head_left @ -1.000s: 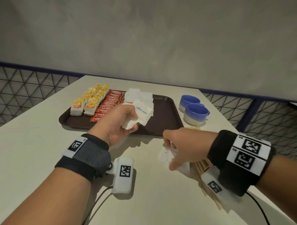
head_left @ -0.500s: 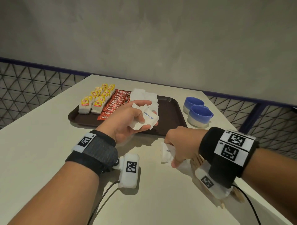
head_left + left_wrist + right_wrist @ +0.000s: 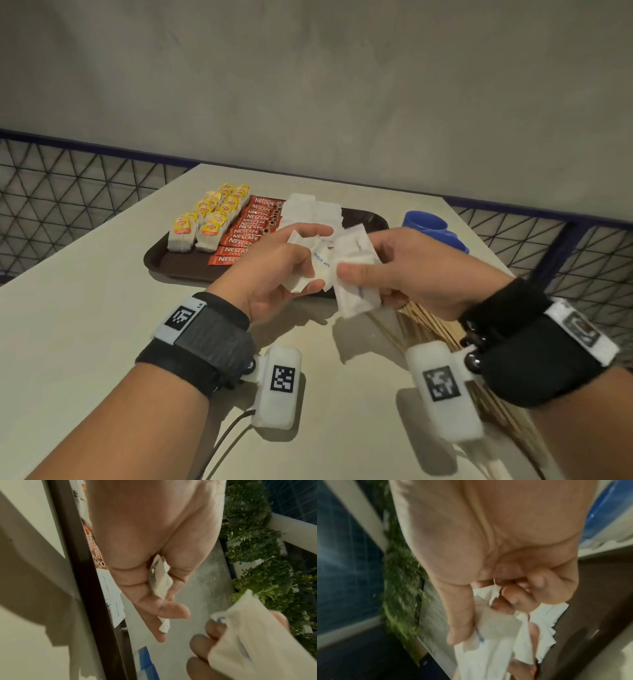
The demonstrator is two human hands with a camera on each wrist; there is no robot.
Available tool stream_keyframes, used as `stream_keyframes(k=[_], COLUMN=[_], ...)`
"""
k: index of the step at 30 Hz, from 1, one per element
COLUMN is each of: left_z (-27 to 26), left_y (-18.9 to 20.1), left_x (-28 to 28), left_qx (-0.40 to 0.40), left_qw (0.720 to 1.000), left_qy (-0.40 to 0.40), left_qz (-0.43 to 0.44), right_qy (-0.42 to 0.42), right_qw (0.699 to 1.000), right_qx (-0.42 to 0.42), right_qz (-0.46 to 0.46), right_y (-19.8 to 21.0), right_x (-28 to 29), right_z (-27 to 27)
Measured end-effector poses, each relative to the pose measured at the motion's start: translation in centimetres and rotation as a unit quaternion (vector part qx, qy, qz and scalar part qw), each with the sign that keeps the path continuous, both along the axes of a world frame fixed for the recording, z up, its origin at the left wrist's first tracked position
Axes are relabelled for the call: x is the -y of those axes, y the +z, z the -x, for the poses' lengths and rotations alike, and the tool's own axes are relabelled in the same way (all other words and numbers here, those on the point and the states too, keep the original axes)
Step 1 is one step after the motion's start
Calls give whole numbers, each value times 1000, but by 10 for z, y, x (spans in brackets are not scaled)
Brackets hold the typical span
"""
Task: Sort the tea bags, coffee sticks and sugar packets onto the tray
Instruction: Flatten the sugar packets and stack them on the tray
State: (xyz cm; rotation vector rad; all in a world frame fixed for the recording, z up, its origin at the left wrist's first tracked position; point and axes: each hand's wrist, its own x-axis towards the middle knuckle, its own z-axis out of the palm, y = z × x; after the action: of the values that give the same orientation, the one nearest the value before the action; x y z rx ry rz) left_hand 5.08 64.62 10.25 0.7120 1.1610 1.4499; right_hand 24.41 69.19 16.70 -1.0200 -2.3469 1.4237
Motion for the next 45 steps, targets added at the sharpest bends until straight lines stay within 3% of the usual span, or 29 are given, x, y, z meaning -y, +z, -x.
stream_keyframes(k=[3,10,18,24,30,33,36,41,45], left_z=[-5,-10,-11,-11,-5,-4,-5,-5,0], left_y=[2,18,14,12,13,12,11,8,6], left_x=[1,17,14,11,12,11,11,9,7], left_qx=[27,89,21,28,3,-15,-32,-39,-28], left_qw=[1000,993,997,999,999,999,998,998,998], left_qy=[-13,-71,-55,-12,2,3,-12,-8,8], left_qz=[-3,-28,-49,-31,-43,-48,-53,-48,-63], right_qy=[-42,-71,-55,-36,-88,-10,46,10,-5], right_qw=[996,997,986,985,969,973,973,966,976], right_qx=[-57,-5,44,60,-79,-117,-124,-103,-97], right_qz=[46,-5,-149,-160,-217,-200,-187,-235,-196], right_y=[-8,-12,-22,-20,-9,-5,-5,-8,-6], right_x=[-14,-39,-51,-54,-56,-56,-52,-53,-55], right_z=[15,38,48,46,43,38,37,37,37])
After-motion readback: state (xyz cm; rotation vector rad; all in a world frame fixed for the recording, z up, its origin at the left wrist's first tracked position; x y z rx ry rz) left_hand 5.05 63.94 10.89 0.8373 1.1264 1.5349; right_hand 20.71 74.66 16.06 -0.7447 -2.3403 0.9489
